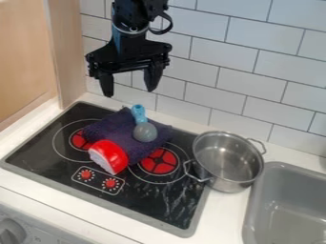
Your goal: Move the red object in to the silver pot
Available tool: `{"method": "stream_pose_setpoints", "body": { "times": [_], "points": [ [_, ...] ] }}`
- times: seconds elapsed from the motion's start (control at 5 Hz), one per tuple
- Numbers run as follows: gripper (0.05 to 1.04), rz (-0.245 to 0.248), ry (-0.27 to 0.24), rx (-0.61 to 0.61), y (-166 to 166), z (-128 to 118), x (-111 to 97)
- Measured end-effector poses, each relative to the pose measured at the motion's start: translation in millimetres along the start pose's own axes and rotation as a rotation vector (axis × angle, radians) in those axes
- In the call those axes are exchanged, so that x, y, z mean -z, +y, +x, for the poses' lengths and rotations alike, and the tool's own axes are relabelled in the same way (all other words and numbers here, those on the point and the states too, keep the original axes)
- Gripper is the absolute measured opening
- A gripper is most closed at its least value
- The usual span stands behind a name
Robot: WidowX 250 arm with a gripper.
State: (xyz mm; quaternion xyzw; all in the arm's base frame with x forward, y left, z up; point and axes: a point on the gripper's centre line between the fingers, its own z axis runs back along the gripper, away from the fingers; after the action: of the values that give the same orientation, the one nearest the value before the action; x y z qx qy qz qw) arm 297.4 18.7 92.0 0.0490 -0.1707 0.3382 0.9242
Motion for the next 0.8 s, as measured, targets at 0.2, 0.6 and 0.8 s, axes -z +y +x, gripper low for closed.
{"method": "stream_pose_setpoints", "body": {
  "times": [0.2,0.6,0.8],
  "points": [
    [0.999,0.04,0.045,0.009,10,-14,12],
    [0.999,0.075,0.048,-0.041,27,-29,12],
    [0.999,0.099,0.065,-0.062,36,-38,14]
  ]
}}
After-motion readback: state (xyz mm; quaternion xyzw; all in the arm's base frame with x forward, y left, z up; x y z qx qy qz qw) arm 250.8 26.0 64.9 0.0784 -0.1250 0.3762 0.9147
